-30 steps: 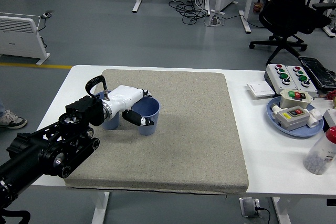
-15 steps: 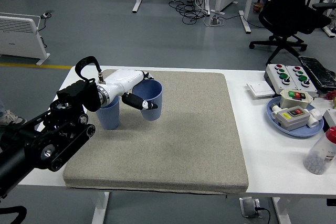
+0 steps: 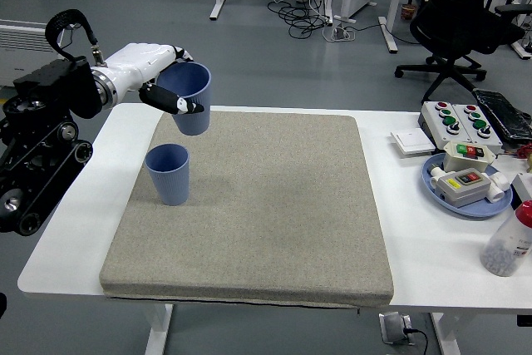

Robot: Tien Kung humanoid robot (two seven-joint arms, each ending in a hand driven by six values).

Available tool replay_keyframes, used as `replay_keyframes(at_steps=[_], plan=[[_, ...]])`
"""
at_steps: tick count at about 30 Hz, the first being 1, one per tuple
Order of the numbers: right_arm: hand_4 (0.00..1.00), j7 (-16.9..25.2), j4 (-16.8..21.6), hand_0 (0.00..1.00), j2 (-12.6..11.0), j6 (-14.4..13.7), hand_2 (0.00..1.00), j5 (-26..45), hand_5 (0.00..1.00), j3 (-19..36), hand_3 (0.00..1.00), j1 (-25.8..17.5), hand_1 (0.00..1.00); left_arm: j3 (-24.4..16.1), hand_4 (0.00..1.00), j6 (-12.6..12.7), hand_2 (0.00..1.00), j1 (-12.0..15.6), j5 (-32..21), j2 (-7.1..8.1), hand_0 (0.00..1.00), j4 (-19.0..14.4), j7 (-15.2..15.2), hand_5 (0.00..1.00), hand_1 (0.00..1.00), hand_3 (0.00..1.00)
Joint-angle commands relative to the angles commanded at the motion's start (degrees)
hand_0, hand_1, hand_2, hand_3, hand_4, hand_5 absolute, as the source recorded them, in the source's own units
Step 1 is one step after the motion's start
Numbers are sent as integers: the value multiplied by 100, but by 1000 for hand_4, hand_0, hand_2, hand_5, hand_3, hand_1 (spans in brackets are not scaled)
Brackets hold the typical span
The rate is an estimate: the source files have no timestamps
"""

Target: Push cup pick cup insert cup

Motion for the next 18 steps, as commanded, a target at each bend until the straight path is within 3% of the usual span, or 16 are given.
replay_keyframes(at_steps=[6,18], plan=[[201,0,-2,710,7,-2,687,3,535,5,618,6,603,-48,581,-111,468,98,16,56,431,138,33,304,507,554],[199,6,-4,710,19,-9,687,20,534,5,618,12,602,-79,572,-106,469,267,71,20,436,408,16,287,511,558]])
